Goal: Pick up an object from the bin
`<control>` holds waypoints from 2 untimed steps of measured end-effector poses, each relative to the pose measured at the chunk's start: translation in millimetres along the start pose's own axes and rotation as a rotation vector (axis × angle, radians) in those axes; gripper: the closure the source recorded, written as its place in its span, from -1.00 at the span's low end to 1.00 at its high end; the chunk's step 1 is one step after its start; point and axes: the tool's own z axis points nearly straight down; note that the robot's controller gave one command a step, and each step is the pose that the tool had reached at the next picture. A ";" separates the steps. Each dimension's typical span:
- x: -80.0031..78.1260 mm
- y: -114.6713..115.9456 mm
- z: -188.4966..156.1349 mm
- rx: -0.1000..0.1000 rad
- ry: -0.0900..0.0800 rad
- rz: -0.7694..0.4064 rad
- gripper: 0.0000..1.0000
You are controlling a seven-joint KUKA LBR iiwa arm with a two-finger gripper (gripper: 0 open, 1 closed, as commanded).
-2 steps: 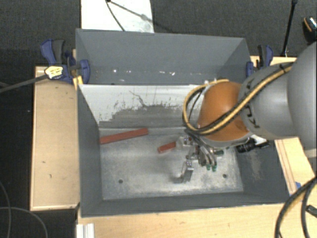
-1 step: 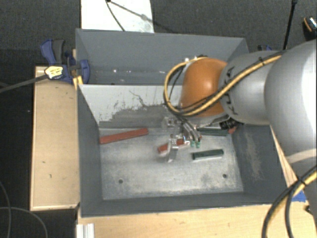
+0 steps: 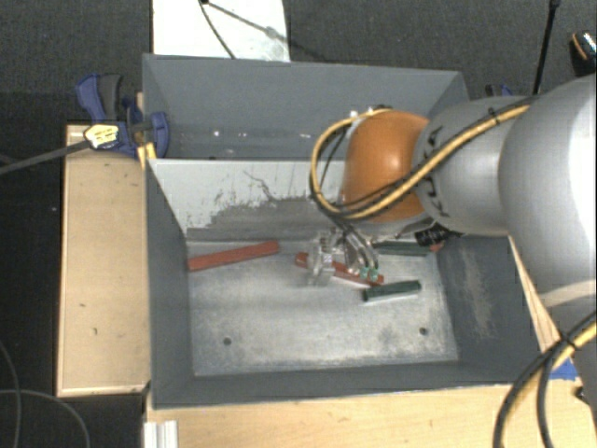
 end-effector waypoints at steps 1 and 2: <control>0.0 -0.1 0.0 0.000 0.000 0.002 -1.00; -4.8 -5.7 9.3 0.001 -0.001 -0.046 -1.00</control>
Offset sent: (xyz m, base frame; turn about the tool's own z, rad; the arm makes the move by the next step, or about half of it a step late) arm 0.0000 0.0000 0.0000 0.0000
